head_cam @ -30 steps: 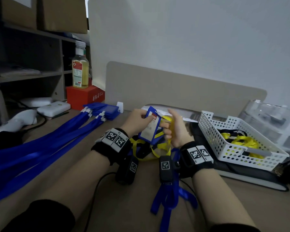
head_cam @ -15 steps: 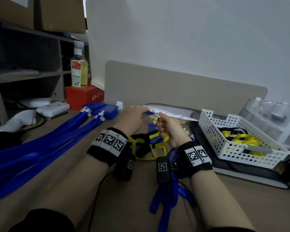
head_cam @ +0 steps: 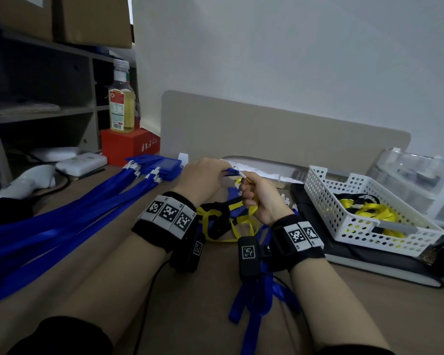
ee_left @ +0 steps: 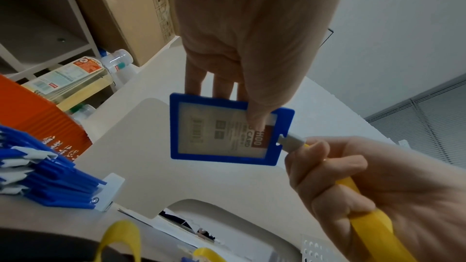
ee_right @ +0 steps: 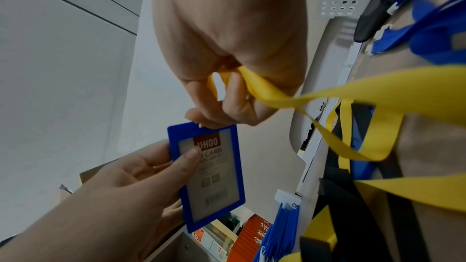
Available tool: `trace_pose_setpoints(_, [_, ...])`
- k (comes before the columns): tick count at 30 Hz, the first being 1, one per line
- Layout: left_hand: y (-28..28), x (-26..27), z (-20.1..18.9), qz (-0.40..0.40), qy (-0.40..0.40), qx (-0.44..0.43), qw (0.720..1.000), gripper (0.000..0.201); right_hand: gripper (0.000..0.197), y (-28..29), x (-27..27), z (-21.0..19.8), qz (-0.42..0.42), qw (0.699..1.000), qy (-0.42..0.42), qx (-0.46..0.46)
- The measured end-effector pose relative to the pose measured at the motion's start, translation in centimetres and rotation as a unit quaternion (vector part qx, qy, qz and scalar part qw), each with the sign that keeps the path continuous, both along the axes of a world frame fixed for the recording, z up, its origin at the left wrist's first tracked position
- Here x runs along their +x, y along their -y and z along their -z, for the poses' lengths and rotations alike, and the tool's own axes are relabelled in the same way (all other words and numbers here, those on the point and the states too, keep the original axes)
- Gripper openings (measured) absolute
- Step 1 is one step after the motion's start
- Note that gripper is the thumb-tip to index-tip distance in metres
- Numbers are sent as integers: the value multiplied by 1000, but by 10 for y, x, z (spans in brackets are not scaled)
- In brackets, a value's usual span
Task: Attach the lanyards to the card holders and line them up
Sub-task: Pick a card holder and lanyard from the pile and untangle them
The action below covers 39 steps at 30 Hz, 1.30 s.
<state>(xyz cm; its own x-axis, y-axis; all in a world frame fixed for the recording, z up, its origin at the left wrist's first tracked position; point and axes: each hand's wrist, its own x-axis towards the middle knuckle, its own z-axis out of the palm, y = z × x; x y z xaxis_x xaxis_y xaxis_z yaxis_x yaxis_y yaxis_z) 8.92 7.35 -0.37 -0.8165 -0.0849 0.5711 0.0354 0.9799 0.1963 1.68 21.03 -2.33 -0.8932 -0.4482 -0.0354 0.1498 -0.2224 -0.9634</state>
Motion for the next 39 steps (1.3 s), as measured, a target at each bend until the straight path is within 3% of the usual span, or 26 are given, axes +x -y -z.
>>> trace_pose_setpoints(10, [3, 6, -2, 5, 60, 67, 996, 24, 30, -5, -4, 2, -23, 998, 45, -43])
trace_pose_setpoints(13, [5, 6, -3, 18, 73, 30, 997, 26, 30, -5, -1, 2, -14, 1000, 25, -5])
trace_pose_setpoints(17, [8, 5, -6, 36, 61, -93, 993, 31, 27, -4, 2, 0, 35, 997, -19, 63])
trace_pose_setpoints(22, [4, 7, -8, 106, 41, -164, 980, 39, 26, 2, 7, 4, 42, 987, -54, 143])
trace_pose_setpoints(27, [7, 4, -8, 134, 4, -152, 979, 36, 35, 2, 8, 3, 35, 985, -37, 166])
trace_pose_setpoints(30, [4, 11, -13, 109, 16, -117, 987, 30, 38, 2, 8, 5, 20, 988, -17, 155])
trace_pose_setpoints(39, [5, 10, -13, 98, 14, -51, 994, 24, 38, -3, 8, 4, 7, 983, -48, 176])
